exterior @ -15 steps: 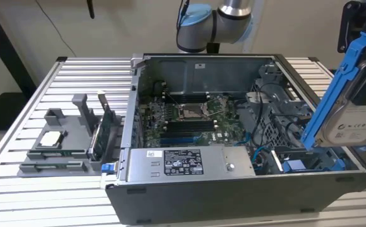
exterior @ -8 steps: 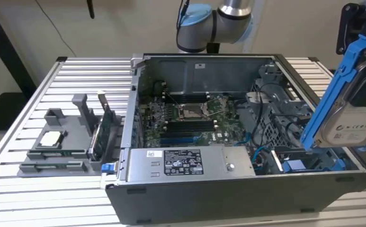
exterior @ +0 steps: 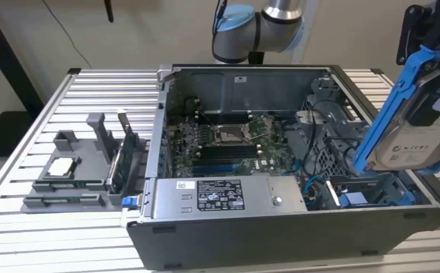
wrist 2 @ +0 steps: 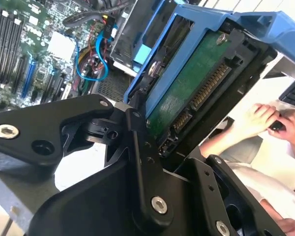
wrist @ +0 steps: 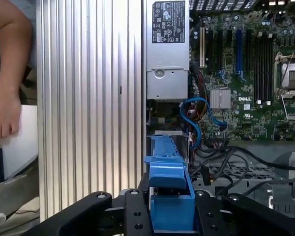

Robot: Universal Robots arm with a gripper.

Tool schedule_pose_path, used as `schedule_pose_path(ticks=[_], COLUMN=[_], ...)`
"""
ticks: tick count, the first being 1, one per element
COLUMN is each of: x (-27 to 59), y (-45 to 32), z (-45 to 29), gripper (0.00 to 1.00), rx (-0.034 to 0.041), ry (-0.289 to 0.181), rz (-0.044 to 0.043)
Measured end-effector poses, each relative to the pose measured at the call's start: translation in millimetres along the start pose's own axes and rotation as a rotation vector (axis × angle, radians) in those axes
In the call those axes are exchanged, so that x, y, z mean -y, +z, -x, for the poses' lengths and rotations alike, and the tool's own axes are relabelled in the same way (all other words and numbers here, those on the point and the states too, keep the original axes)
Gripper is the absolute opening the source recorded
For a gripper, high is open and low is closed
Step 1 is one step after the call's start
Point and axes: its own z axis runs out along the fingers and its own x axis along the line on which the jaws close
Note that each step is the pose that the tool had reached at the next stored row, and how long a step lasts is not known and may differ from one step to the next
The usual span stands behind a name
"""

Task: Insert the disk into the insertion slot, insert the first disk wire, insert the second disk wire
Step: 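Insert the disk into the insertion slot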

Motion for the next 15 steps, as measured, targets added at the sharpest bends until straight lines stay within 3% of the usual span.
schedule_pose_path(ticks=[7, 15], x=[0.5, 0.6], y=[11.7, 14.2], z=[1.0, 1.2], gripper=[0.33, 0.33], rx=[0.0163, 0.0177], ry=[-0.001, -0.001], rz=[0.0003, 0.0003])
